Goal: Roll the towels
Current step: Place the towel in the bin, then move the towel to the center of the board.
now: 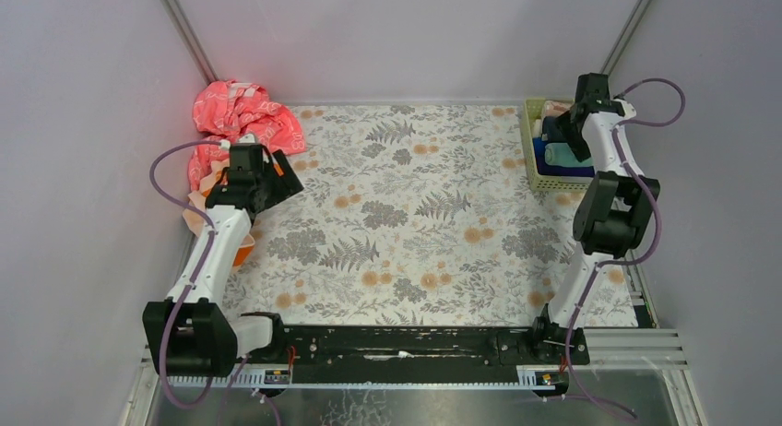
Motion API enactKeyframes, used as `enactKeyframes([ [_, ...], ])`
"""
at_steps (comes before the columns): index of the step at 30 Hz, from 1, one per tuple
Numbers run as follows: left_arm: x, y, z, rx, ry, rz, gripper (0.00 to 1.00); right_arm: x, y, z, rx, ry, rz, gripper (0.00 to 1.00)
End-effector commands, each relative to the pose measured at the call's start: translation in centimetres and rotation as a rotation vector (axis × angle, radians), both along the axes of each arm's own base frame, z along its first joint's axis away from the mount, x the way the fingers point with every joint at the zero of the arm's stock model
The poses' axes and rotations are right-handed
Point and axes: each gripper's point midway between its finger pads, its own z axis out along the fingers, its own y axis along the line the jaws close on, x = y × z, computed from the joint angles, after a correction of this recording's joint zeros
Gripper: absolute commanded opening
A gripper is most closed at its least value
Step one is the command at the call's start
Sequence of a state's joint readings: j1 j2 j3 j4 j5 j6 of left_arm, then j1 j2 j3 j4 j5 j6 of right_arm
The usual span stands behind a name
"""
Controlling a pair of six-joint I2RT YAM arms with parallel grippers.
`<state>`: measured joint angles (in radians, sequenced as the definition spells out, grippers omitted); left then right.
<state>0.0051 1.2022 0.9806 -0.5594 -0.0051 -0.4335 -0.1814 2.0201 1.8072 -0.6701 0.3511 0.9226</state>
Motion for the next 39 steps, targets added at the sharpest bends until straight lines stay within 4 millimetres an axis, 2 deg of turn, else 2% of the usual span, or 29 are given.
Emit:
enactKeyframes([
  [1, 0.4, 1.3, -0.7, -0.018, 0.005, 0.057, 0.80, -1.7, 1.4, 3.9, -0.020, -0.048, 0.126, 0.86],
  [2, 0.3, 1.9, -1.1, -0.019, 0.021, 0.089, 0.80, -2.2, 2.0, 4.1, -0.024, -0.047, 0.182, 0.88],
  [7, -0.9, 5.8, -3.8, 0.004, 0.106, 0.272, 0.80, -6.0, 5.5, 2.5, 0.010, -0.095, 0.394, 0.93],
  [10, -1.7, 8.5, -5.3, 0.018, 0.158, 0.363, 0.80, -8.0, 8.7, 2.2, 0.039, -0.175, 0.508, 0.94],
  [15, -2.1, 13.8, -6.4, 0.041, 0.213, 0.546, 0.80, -10.4, 14.5, 1.9, 0.024, -0.220, 0.718, 0.95],
  [18, -2.6, 16.4, -8.4, 0.030, 0.271, 0.625, 0.80, -11.6, 17.0, 2.0, 0.028, -0.254, 0.816, 0.95],
  [20, -2.7, 16.6, -10.3, 0.005, 0.345, 0.613, 0.80, -12.3, 18.1, 2.5, 0.018, -0.287, 0.867, 0.95],
  [22, -2.8, 15.8, -12.2, -0.030, 0.410, 0.571, 0.75, -12.7, 19.3, 3.4, 0.002, -0.318, 0.920, 0.95],
  [24, -2.6, 13.7, -14.0, -0.122, 0.450, 0.501, 0.61, -13.1, 20.6, 4.0, -0.026, -0.332, 0.975, 0.95],
  [27, -1.9, 9.3, -15.3, -0.173, 0.491, 0.367, 0.44, -13.5, 22.1, 4.5, -0.044, -0.343, 1.033, 0.95],
  [29, -1.4, 5.3, -15.6, -0.199, 0.500, 0.282, 0.29, -13.6, 22.6, 4.8, -0.053, -0.350, 1.056, 0.95],
  [31, -0.8, -0.1, -15.4, -0.275, 0.484, 0.180, 0.20, -13.7, 23.2, 5.2, -0.057, -0.360, 1.082, 0.95],
  [35, 0.9, -11.6, -13.1, -0.372, 0.434, -0.040, 0.20, -14.0, 24.6, 5.7, -0.052, -0.379, 1.145, 0.95],
  [36, 2.0, -14.5, -11.4, -0.390, 0.400, -0.103, 0.23, -14.1, 25.0, 5.7, -0.049, -0.381, 1.161, 0.95],
  [39, 2.9, -22.5, -7.0, -0.414, 0.324, -0.285, 0.35, -14.5, 26.4, 5.5, -0.029, -0.386, 1.218, 0.95],
])
